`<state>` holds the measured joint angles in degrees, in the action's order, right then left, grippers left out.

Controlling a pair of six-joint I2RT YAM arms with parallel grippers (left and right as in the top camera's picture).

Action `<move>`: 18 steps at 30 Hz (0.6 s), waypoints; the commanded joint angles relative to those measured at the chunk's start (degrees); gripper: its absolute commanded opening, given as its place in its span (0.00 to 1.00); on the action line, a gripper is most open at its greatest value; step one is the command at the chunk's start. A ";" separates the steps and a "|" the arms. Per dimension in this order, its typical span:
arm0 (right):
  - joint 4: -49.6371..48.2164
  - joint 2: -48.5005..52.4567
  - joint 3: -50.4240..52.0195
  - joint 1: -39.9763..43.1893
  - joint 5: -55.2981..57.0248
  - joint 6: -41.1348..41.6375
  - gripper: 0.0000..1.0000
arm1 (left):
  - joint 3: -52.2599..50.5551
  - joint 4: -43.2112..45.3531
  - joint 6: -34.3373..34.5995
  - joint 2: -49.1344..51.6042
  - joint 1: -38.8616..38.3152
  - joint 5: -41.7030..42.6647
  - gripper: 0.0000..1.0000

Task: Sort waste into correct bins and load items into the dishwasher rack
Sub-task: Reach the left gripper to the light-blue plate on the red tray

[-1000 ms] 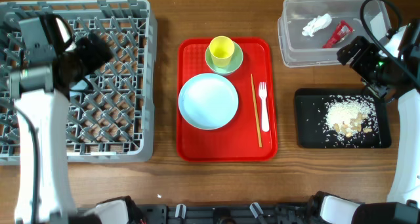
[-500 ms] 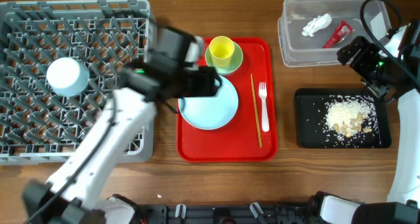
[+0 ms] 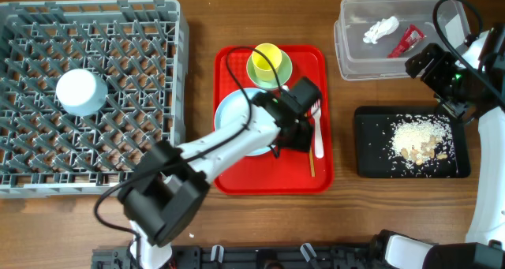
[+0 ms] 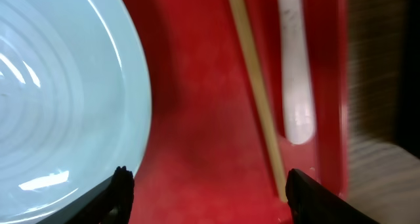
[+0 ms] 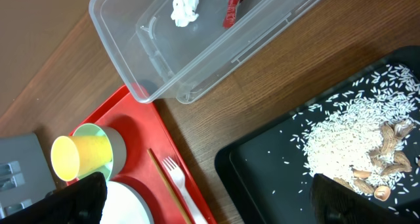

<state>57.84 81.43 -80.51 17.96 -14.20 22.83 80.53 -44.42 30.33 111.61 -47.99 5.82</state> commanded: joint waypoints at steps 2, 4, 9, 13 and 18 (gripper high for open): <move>-0.11 -0.26 -0.26 0.07 -0.90 -0.15 1.00 | 0.04 0.28 3.19 3.91 -1.79 -7.89 0.68; -0.13 -0.26 -0.26 0.07 -0.90 -0.15 1.00 | 0.04 0.35 3.21 4.57 -1.79 -8.11 0.64; -0.11 -0.26 -0.26 0.07 -0.90 -0.15 1.00 | 0.04 0.35 3.17 5.84 -1.79 -10.08 0.60; -0.11 -0.26 -0.26 0.07 -0.90 -0.15 1.00 | 0.04 1.01 3.15 5.84 -1.79 -10.05 0.54; -0.13 -0.26 -0.26 0.07 -0.90 -0.13 1.00 | 0.04 1.40 3.15 6.21 -2.27 -10.05 0.50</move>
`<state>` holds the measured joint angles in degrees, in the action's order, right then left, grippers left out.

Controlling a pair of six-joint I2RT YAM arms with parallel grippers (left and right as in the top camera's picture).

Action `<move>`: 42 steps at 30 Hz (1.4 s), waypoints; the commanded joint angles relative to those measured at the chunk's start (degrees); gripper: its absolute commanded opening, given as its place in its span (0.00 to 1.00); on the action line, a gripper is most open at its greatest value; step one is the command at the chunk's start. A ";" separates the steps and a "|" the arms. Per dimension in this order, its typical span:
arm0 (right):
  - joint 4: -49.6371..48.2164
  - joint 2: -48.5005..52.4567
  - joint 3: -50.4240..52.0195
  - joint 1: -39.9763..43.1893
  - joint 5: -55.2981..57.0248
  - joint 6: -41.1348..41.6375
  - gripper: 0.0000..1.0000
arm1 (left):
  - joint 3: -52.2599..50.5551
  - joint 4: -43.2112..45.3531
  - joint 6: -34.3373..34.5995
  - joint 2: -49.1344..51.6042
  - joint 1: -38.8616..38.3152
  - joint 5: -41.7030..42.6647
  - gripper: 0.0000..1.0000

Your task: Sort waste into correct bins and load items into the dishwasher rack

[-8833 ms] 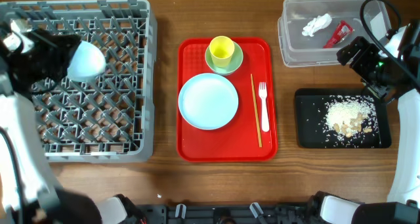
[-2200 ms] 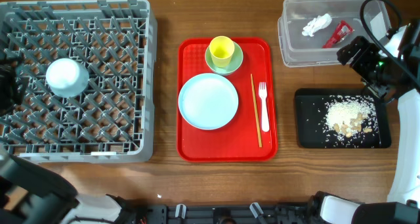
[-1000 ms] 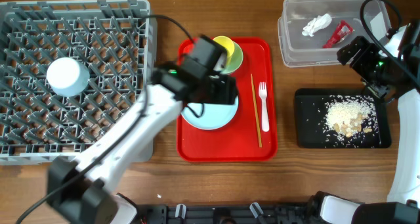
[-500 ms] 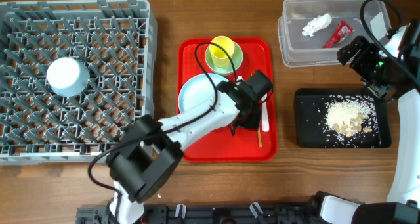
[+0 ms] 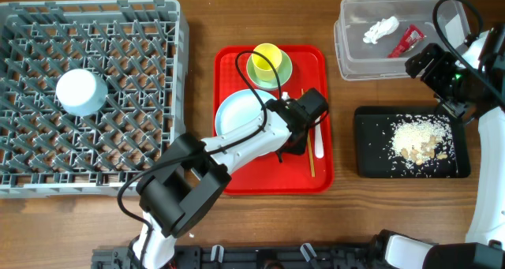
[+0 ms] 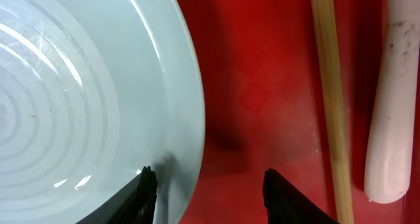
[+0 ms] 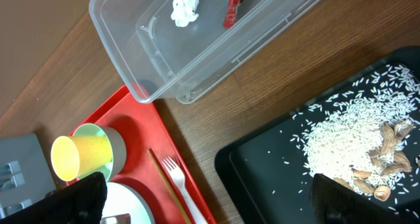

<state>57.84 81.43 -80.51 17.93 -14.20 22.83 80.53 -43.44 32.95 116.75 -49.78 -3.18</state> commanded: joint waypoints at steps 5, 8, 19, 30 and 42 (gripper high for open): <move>-0.11 -0.26 -0.26 0.09 -0.90 -0.17 1.00 | 0.04 0.42 0.52 2.64 -0.63 -1.44 0.39; -0.11 -0.26 -0.26 0.09 -0.90 -0.15 1.00 | 0.04 0.44 0.55 3.28 -0.63 -1.42 0.19; -0.11 -0.26 -0.26 0.09 -0.90 -0.13 1.00 | 1.60 0.39 0.59 -1.20 -0.11 5.20 0.04; -0.13 -0.26 -0.26 0.09 -0.90 -0.13 1.00 | 2.84 0.24 3.58 -14.84 5.70 9.46 0.04; -0.11 -0.26 -0.26 0.09 -0.90 -0.13 1.00 | 2.82 -4.70 2.05 -17.77 12.98 18.01 0.53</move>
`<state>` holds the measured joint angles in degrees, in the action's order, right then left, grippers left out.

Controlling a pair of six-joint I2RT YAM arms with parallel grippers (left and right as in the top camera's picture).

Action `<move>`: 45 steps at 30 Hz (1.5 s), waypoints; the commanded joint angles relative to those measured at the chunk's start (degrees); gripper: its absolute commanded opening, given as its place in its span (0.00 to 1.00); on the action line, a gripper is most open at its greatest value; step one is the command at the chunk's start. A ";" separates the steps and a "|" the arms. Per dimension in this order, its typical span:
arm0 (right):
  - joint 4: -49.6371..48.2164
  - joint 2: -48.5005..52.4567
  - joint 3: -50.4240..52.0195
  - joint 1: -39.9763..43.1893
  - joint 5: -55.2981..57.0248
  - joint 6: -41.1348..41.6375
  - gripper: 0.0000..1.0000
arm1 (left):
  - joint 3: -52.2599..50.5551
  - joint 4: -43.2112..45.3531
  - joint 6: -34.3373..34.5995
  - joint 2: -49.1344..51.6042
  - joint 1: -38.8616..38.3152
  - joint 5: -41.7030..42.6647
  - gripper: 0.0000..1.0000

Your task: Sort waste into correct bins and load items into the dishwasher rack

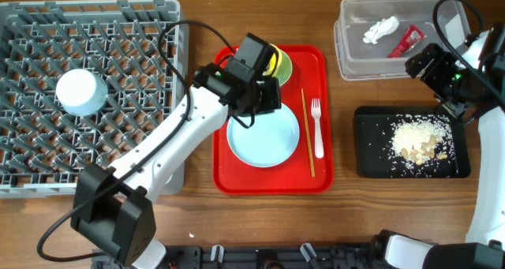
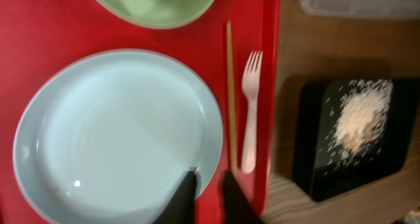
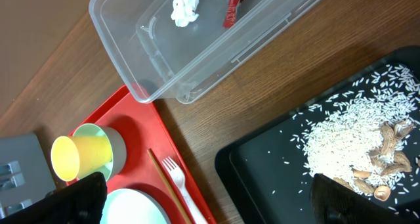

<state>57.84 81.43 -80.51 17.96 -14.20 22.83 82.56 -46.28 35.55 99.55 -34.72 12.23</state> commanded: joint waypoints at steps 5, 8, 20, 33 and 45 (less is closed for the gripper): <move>-0.13 -0.26 -0.26 0.07 -0.90 -0.15 1.00 | 0.79 -2.40 0.17 -0.37 -5.44 12.59 1.00; -0.13 -0.26 -0.26 0.07 -0.90 -0.15 1.00 | 0.81 -3.82 7.65 -0.37 -5.79 13.92 1.00; -0.13 -0.26 -0.26 0.07 -0.90 -0.15 1.00 | 0.81 -17.88 23.39 -0.37 -10.88 -21.99 1.00; -0.13 -0.26 -0.26 0.07 -0.90 -0.15 1.00 | 0.81 -15.76 23.17 0.61 -20.61 -30.97 0.97; -0.13 -0.26 -0.26 0.07 -0.90 -0.15 1.00 | 0.79 -4.63 14.05 13.68 -24.76 -33.97 0.65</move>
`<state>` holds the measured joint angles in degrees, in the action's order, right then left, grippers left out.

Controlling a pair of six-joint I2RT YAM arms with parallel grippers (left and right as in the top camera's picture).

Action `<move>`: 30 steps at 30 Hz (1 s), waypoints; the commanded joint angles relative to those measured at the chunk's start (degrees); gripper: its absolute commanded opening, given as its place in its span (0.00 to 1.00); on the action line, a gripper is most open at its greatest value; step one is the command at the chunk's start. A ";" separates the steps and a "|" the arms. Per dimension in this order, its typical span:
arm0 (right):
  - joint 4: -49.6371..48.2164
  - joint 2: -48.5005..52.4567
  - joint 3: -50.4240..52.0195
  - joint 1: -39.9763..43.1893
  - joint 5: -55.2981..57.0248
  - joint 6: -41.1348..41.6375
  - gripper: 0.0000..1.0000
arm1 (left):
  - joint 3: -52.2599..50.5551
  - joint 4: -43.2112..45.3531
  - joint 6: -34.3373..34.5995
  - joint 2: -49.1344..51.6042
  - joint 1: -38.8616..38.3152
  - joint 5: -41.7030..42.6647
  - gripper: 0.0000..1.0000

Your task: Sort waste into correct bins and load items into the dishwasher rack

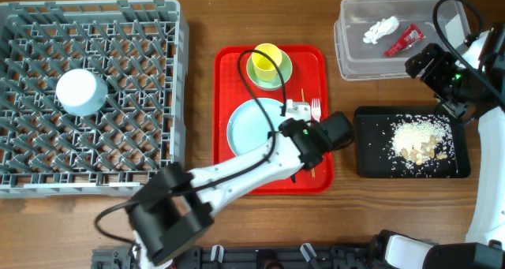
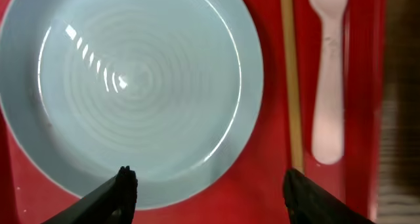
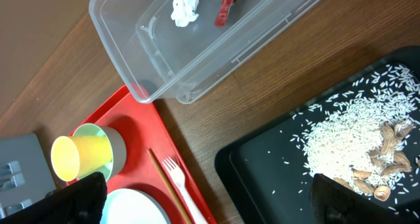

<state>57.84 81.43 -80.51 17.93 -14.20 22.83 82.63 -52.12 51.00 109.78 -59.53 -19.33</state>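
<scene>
A light blue plate (image 1: 254, 127) (image 2: 131, 86) lies on the red tray (image 1: 229, 170), with a wooden chopstick (image 2: 289, 86) and a white fork (image 2: 327, 86) to its right. At the tray's far end a yellow cup (image 1: 266, 60) stands in a green bowl (image 1: 282, 70). My left gripper (image 1: 316, 136) (image 2: 210, 196) hangs open over the plate's right rim and the chopstick, holding nothing. Beside the clear bin (image 1: 351, 60), my right gripper (image 1: 430, 64) (image 3: 210, 201) is open and empty. The grey dishwasher rack (image 1: 118, 32) holds a pale cup (image 1: 79, 91).
The clear bin contains a crumpled tissue (image 1: 380, 28) and a red wrapper (image 1: 402, 40). A black tray (image 1: 371, 162) below it carries rice and peanut shells (image 1: 418, 139). My left arm stretches across the tray's near edge.
My left gripper was shut and high over the tray's far left by the cup; now it is open and low at the plate's right rim by the chopstick. The right arm is unchanged.
My left gripper was open low beside the plate's right rim, then narrower with one finger over that rim. Later it was shut and raised near the cup, with the plate lying further right on the tray. Now it is open at the rim again.
</scene>
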 commanded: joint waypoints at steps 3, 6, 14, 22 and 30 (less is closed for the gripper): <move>-0.13 -0.26 -0.26 0.09 -0.90 -0.13 1.00 | 0.72 3.72 -5.77 5.62 -0.24 -2.19 0.54; -0.13 -0.26 -0.26 0.09 -0.90 -0.15 1.00 | 0.72 5.75 -9.79 7.19 -0.37 -2.19 0.54; -0.13 -0.26 -0.26 0.09 -0.90 -0.15 1.00 | 0.57 11.10 -19.87 9.07 -0.35 -2.27 0.54; -0.13 -0.26 -0.26 0.09 -0.90 -0.15 1.00 | 0.50 10.80 -20.79 12.39 0.63 -2.64 0.53; -0.13 -0.26 -0.26 0.09 -0.90 -0.13 1.00 | 0.39 10.71 -20.74 12.39 3.50 -2.58 0.21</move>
<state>57.84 81.43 -80.51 17.93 -14.20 22.83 82.89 -41.32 30.46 120.57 -57.08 -21.17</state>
